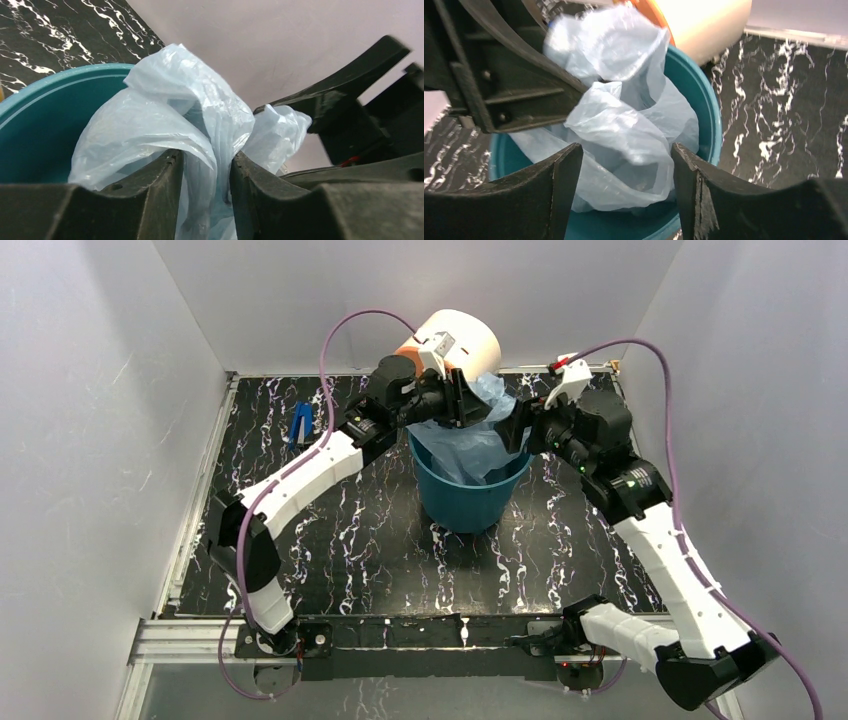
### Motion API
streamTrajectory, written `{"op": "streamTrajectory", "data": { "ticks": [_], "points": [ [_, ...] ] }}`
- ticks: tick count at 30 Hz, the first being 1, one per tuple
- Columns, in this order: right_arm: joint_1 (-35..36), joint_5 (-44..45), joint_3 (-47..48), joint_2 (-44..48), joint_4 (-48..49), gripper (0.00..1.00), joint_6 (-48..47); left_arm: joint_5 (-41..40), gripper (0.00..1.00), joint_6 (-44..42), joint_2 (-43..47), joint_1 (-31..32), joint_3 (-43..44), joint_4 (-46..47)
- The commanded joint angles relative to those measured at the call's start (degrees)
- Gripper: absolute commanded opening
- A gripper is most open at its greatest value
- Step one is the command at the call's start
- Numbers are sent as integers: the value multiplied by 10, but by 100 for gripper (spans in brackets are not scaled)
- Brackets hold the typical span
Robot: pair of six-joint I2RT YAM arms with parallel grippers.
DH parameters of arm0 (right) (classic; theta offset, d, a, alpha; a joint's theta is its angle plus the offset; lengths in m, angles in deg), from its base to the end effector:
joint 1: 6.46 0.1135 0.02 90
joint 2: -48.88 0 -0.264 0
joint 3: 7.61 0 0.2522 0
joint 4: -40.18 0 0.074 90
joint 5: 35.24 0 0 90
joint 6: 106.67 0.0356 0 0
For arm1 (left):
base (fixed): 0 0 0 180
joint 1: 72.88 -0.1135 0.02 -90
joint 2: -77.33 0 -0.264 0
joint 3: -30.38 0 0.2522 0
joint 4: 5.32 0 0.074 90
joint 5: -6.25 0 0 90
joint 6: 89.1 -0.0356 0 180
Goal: Put the trash bags into the trash bin
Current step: Place the trash bag in the trash bin.
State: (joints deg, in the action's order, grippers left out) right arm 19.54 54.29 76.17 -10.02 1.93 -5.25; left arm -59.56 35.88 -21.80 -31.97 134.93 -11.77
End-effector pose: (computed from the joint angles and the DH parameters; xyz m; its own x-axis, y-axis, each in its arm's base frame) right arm 0.1968 0.0963 0.4203 -0.2919 0.0779 -0.9533 -0.3956 0.8976 0.1945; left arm 0.3074 -0.2857 0.3961 -0.5311 -0.2318 -0.8150 0.7354 0.3518 -0.5792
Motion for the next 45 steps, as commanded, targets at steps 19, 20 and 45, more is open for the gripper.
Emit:
{"op": "streamTrajectory", "data": {
  "ticks": [19, 20, 45],
  "points": [
    [1, -242, 264, -118, -93, 81, -86, -150, 54, -161, 200, -12, 44, -243],
    [1, -246, 273, -128, -101, 82, -95, -151, 55, -170, 201, -12, 46, -253],
    [52, -42, 304, -259, -110, 32, -135, -160, 29, -228, 140, -19, 83, -431]
  ]
}}
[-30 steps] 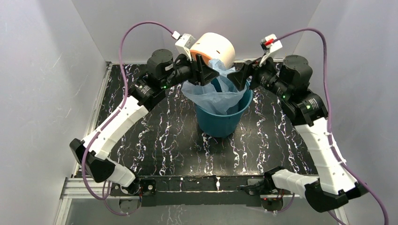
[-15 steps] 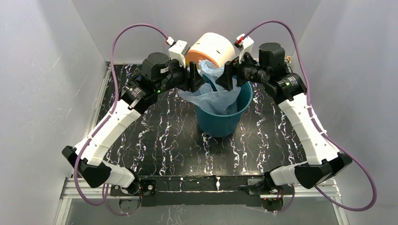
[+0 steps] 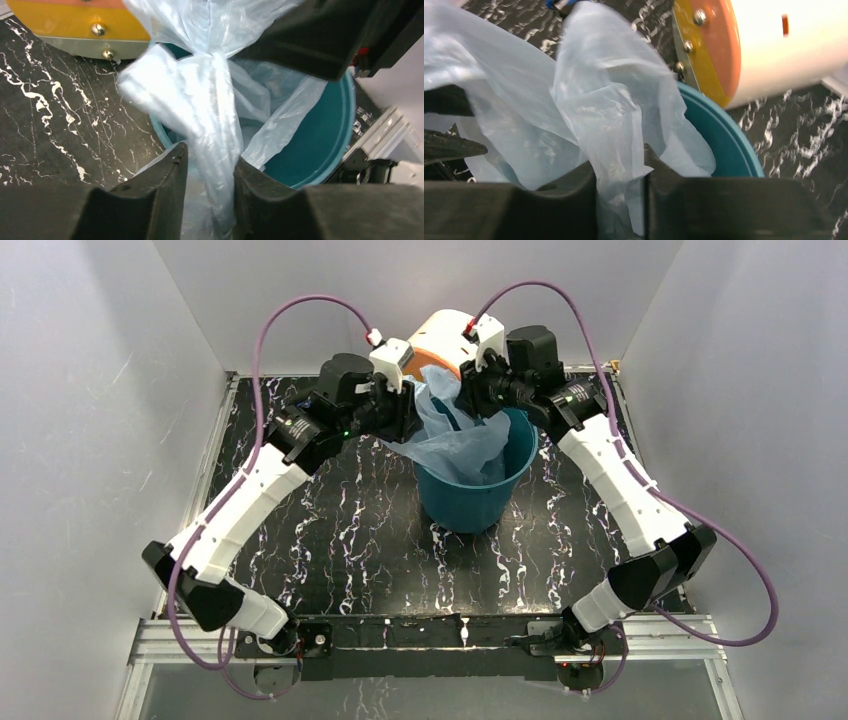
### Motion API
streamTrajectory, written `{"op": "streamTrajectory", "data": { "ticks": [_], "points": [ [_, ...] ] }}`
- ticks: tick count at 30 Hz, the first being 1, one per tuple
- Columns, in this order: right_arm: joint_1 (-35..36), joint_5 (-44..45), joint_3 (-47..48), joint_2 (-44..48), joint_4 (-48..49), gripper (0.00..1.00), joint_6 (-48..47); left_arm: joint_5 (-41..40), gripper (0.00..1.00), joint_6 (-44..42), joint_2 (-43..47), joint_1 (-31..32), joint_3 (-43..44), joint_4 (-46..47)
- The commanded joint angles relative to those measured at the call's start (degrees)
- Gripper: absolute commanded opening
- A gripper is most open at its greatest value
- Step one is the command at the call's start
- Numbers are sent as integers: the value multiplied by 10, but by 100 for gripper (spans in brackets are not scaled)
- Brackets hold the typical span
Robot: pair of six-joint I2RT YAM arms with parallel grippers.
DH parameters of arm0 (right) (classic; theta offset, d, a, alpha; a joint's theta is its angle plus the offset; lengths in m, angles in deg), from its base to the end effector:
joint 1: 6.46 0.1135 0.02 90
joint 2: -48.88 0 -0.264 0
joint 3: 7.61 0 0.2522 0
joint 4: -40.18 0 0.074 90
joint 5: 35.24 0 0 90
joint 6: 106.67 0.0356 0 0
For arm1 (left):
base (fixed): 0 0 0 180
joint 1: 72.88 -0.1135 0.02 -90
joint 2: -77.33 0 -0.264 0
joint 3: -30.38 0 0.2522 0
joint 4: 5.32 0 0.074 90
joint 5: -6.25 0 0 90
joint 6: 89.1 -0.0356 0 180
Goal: Put the trash bags into the trash bin
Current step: Place the trash bag in the trash bin.
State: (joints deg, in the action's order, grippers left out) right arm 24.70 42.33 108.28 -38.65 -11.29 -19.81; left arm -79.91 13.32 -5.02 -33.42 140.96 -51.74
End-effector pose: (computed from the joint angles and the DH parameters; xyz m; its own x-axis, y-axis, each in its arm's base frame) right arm 0.2789 0.1776 0.4544 -0.2984 -0.2429 -0.9230 -0.6921 0.7210 0.0340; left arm 0.2387 -0.1996 0.4603 -0.3823 0.0368 -0.9233 0.6154 0.7555 -0.2247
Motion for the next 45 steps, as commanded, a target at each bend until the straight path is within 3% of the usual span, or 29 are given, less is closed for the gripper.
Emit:
{"op": "streamTrajectory", "data": {
  "ticks": [1, 4, 9, 13, 22, 31, 37, 45],
  "points": [
    [0, 86, -32, 39, 33, 23, 17, 54, 21, 2, -37, -4, 27, -29],
    [0, 106, -85, 88, 70, 10, 34, 94, 1, 17, -57, -5, 41, -5],
    [-6, 204, -163, 147, 93, 4, 72, 193, 0, 80, -105, -5, 71, 100],
    [-10, 197, -202, 175, 98, 4, 93, 251, 0, 124, -180, 3, 125, 128],
    [-11, 78, -273, 147, 111, 4, 132, 168, 0, 101, -215, 15, 56, 91],
    [-11, -9, -279, 62, 108, 3, 140, -8, 0, -10, -271, 57, 127, -65],
    [-10, 20, -259, 37, 73, 0, 141, -30, 0, -17, -266, 70, 125, -71],
    [-12, 137, -233, 157, 118, 3, 147, -29, 0, 8, -143, 70, 89, 27]
  ]
}}
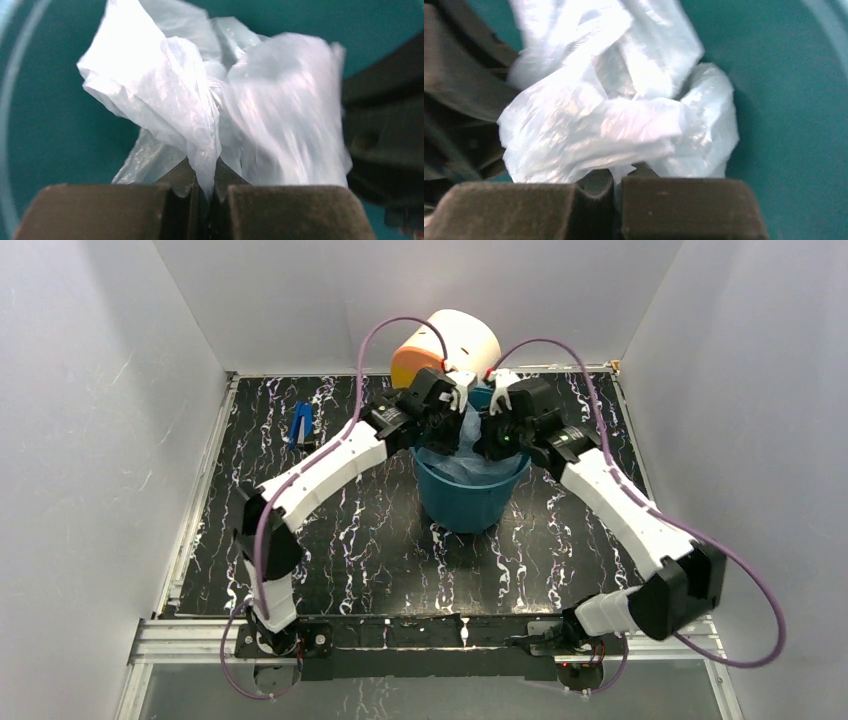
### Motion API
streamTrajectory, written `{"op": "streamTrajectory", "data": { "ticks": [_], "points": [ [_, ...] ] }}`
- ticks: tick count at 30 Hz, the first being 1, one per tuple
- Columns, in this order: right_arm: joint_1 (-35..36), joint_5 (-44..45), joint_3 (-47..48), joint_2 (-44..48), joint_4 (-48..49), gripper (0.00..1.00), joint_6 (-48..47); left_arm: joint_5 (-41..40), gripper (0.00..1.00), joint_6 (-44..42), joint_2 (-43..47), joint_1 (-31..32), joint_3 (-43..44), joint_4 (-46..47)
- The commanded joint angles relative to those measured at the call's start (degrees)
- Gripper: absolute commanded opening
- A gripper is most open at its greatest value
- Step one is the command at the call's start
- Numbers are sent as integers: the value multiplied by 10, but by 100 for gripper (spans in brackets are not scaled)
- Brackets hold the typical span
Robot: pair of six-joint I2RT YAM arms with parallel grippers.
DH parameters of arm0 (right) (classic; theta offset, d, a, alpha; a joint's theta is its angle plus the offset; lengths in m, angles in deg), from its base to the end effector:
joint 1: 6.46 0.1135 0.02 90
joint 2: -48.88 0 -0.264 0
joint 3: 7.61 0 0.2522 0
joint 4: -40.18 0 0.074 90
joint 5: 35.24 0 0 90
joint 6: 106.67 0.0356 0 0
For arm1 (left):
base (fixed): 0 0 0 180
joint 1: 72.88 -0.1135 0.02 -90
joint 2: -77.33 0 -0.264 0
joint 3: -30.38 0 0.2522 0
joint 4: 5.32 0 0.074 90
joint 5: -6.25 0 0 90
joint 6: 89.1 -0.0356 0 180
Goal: Put the trash bags into the trash bin
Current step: Place the trash bag in the trash bin.
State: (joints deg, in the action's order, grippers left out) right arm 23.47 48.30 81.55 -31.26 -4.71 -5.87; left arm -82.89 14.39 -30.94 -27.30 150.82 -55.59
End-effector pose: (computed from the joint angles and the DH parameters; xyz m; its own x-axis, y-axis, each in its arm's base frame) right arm 0.2688 0.1594 0.3491 -0.6065 -0.1343 -0.7836 -0.4695 0.8560 0.2166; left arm 0.3045 -0.3114 0.3497 -0.5885 0.2673 -0.7631 0.6017 0.7751 -0.1926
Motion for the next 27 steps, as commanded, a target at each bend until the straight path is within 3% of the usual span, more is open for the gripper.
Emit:
{"op": "streamTrajectory", "data": {
  "ticks": [1, 10, 12, 15, 18, 23, 27],
  "points": [
    [-1, 105, 30, 96, 58, 4, 8, -1, 0, -2, 134, 9, -21, 74],
    [-37, 144, 12, 116, 32, 10, 46, -151, 1, -22, 229, 6, -109, 55],
    [-47, 140, 17, 117, 25, 11, 46, -153, 20, -20, 250, 5, -128, 66],
    [-53, 142, 36, 118, 17, 15, 42, -154, 26, -19, 262, 1, -140, 66],
    [-55, 163, 51, 121, 5, 59, 34, -153, 46, -16, 268, -3, -151, 59],
    [-55, 153, 67, 142, 0, 71, 17, -151, 49, -1, 290, -5, -169, 70],
    [-55, 193, 52, 165, 19, 81, 4, -148, 54, 5, 311, -23, -211, 103]
  ]
}}
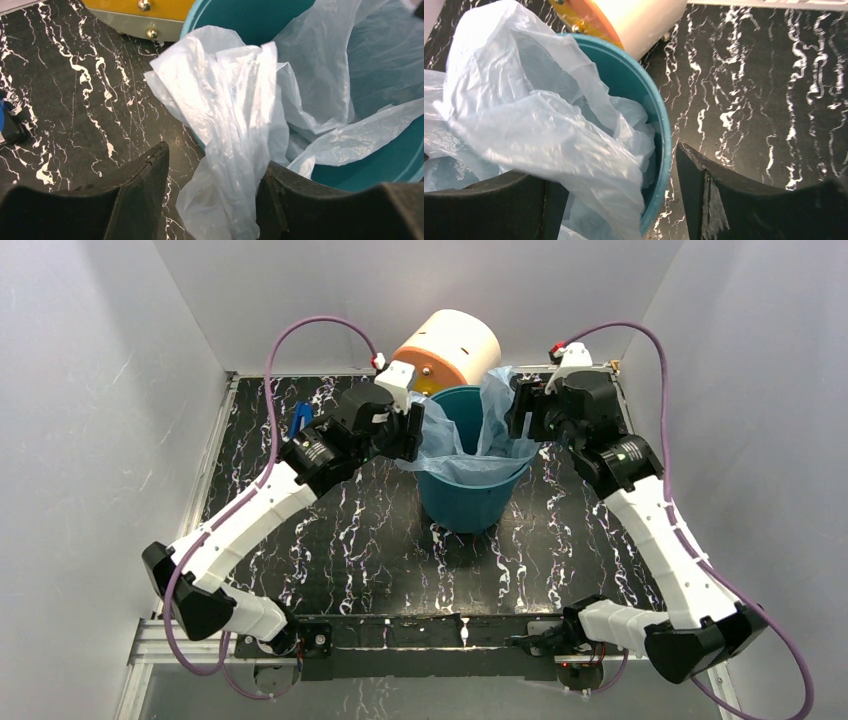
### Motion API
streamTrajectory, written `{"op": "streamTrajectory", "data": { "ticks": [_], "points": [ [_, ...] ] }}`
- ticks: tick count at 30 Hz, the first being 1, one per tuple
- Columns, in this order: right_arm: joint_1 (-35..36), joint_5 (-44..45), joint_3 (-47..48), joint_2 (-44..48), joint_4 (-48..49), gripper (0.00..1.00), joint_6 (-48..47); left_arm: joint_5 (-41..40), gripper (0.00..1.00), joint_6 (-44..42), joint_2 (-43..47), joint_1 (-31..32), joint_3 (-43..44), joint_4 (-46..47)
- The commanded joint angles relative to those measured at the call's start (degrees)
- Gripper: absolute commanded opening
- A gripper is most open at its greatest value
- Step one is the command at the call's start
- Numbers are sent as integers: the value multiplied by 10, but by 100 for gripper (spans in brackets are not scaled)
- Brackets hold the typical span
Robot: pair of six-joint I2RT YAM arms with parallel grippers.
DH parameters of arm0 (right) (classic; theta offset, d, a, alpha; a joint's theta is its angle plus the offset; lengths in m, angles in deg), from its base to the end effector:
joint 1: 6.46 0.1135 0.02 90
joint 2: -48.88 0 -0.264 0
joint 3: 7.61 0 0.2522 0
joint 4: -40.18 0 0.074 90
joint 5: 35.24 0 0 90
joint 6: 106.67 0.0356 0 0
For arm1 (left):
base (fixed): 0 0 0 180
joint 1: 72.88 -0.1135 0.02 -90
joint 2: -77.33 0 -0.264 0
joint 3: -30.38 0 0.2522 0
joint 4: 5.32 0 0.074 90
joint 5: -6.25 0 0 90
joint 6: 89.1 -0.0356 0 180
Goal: Put the trash bags into the trash bin
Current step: Place the trash bag in the trash bin.
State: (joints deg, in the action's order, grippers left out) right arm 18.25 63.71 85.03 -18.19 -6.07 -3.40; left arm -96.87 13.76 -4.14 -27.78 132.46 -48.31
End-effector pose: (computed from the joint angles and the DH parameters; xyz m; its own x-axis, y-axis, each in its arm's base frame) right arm 0.2265 0.0981 0.4269 -0.3767 0.0763 -0.9232 -0.1996 0.9665 0.1613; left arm 0.2298 -0.2191 0.4220 -0.3826 0.0768 -0.9207 0.4683 0.8752 -0.1215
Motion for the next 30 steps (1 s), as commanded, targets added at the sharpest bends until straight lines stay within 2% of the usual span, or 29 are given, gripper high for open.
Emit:
{"op": "streamTrajectory", "data": {
  "ticks": [1, 5, 10, 17, 20, 26, 30],
  "points": [
    [-4, 45, 20, 29, 26, 84, -26, 5, 54, 17, 40, -29, -31, 29],
    [-16, 47, 33, -22, -18, 88, -26, 40, 55, 35, 29, -51, -43, 39],
    [-56, -80, 5, -52, -4, 86, -4, 79, 55, 47, 13, -56, -48, 54],
    [-63, -245, 5, -62, -5, 67, 20, 76, 54, 49, 24, -63, -60, 52],
    [-63, -284, -14, -53, 18, 65, 62, 50, 54, 49, 26, -73, -47, 21],
    [-49, -296, -41, -59, 48, 65, 120, 10, 54, 30, 45, -86, -29, -47],
    [9, -300, -32, -80, 47, 68, 116, -11, 54, 26, 83, -89, -46, -68]
  ]
}}
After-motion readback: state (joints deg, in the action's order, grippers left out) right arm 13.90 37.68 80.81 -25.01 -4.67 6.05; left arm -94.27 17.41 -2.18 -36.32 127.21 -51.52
